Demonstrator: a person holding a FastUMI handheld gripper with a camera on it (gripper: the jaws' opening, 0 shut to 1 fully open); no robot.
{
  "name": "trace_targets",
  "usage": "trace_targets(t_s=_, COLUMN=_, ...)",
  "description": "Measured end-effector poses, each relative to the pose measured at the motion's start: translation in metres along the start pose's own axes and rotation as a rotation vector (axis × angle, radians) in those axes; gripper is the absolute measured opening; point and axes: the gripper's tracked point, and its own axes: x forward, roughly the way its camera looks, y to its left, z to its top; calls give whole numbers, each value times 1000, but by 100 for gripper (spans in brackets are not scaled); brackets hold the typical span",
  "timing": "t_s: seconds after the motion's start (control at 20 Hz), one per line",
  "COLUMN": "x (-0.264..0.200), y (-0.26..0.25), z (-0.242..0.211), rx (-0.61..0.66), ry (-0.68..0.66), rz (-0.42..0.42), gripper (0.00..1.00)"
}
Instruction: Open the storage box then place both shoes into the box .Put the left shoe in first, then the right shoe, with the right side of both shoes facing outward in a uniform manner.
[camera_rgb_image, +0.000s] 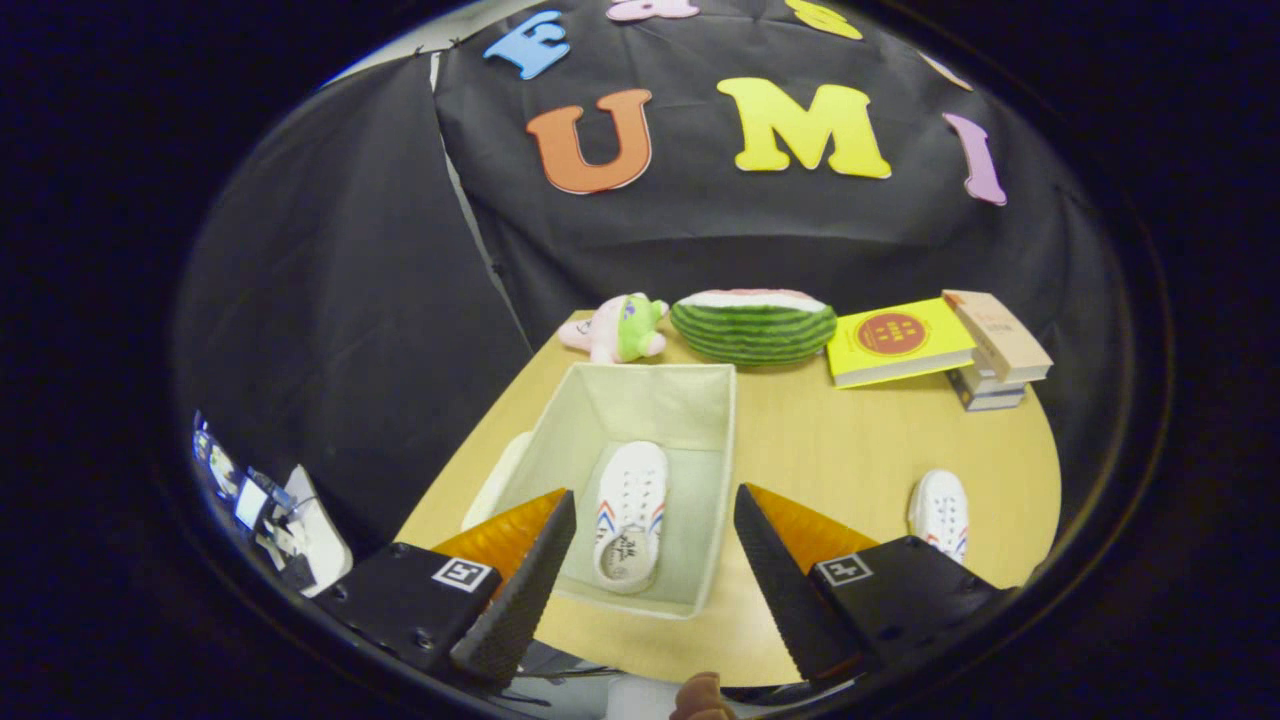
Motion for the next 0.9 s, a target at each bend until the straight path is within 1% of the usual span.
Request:
trace_targets(t_s=0.25, x=-25, y=-96, z=-7, rx=73, ry=-18, rz=-101, gripper=100)
trace_targets(t_s=0.35, x=-29, y=-136, z=-15, rx=111, ry=-12, rz=-149, gripper=100)
trace_targets(t_s=0.55, x=-31, y=-202, z=-37, rx=165, ry=35, rz=-218, gripper=100)
trace_targets(t_s=0.7, x=-26, y=-240, z=-62, rx=205, ry=101, rz=-261, gripper=100)
trace_targets(t_s=0.9, x=-17, y=-292, z=-113, rx=208, ry=271, rz=-353, gripper=100)
